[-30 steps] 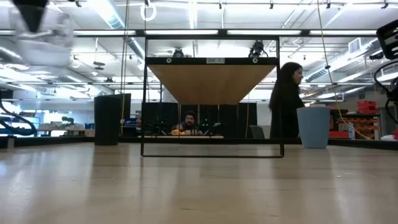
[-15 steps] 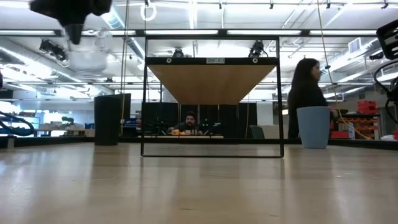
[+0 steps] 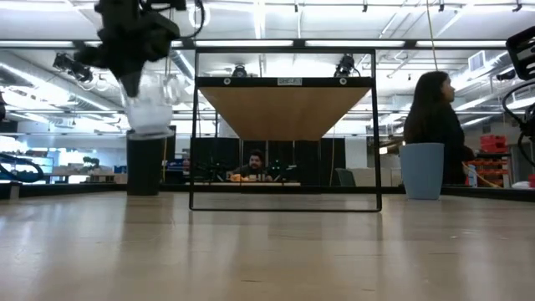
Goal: Stack small to large cups/mugs on shelf
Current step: Move the transparent mug to the middle left of the table
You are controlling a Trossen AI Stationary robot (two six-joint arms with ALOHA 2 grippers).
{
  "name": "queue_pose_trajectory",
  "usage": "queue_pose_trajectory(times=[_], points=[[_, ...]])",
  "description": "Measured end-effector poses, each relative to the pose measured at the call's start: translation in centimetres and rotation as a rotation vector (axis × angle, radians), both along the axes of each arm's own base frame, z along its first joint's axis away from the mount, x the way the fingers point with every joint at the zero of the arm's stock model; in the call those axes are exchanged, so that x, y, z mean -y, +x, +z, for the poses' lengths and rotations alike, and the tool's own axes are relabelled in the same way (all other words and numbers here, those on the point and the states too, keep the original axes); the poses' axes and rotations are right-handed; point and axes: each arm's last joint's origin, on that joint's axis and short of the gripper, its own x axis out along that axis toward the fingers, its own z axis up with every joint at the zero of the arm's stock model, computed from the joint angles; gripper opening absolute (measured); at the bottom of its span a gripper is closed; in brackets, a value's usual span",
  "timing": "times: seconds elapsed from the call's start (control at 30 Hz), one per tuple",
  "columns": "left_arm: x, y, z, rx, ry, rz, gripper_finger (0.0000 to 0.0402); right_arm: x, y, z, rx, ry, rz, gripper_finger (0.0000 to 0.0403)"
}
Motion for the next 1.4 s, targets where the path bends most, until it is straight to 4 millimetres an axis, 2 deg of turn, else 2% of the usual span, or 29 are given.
queue_pose_trajectory(times=[0.3,0.47,0.7,0.9,1.4], points=[[-0.6,-0.2,-4.7,-0.006,-0.087,0.059,0.0006,0.0,0.0,0.0,-0.001,0.001,0.0,0.0082],[-0.2,0.8,-5.7,0.06,-0.087,0.058,0.0006,0.0,0.0,0.0,-0.001,0.001,0.0,0.0082],[0.1,2.1,-7.3,0.006,-0.093,0.04,0.0006,0.0,0.0,0.0,-0.001,0.001,-0.007,0.0082],[0.3,3.0,-8.0,0.016,-0.092,0.021,0.0006,0.0,0.0,0.1,0.003,0.007,-0.011,0.0082],[0.3,3.1,-8.3,-0.007,-0.097,0.031,0.0006,0.0,0.0,0.1,0.003,0.006,-0.015,0.0082]])
